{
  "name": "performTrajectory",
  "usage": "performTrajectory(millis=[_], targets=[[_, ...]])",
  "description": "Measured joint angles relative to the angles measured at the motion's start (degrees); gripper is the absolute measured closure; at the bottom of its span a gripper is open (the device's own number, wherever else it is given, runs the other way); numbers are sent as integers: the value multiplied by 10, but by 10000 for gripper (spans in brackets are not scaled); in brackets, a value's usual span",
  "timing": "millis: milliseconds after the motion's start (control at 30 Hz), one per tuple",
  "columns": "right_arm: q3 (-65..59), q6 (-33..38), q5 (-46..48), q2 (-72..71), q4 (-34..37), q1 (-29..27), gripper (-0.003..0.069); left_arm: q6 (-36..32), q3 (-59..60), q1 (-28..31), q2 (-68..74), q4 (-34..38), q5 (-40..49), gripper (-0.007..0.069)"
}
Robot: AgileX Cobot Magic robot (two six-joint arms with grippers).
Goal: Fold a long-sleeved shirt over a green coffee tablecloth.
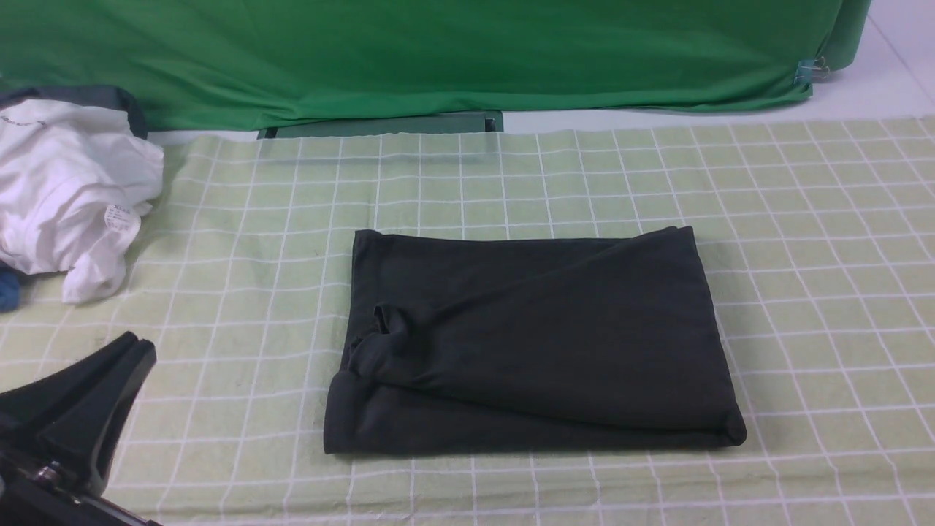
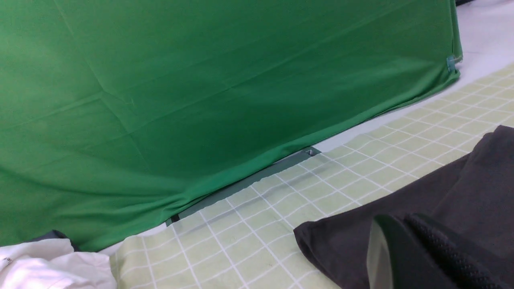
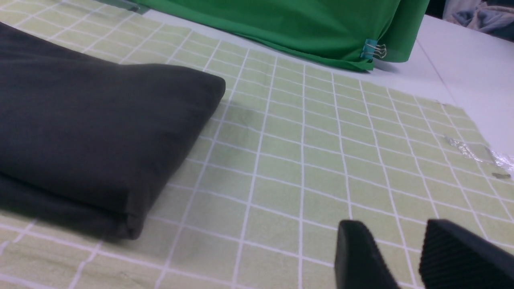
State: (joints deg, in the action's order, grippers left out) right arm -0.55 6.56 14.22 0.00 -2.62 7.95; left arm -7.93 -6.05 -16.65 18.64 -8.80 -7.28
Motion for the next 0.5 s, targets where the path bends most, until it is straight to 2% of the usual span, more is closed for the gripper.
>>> performTrajectory(millis=[267, 367, 500], targets=[[0, 0, 0, 0, 0, 0, 420, -1, 8, 18, -86, 15, 1, 610], [0, 0, 0, 0, 0, 0, 420, 15, 11, 49, -117, 24, 16, 610], [0, 0, 0, 0, 0, 0, 420, 75, 47, 134, -159, 28, 33, 610]])
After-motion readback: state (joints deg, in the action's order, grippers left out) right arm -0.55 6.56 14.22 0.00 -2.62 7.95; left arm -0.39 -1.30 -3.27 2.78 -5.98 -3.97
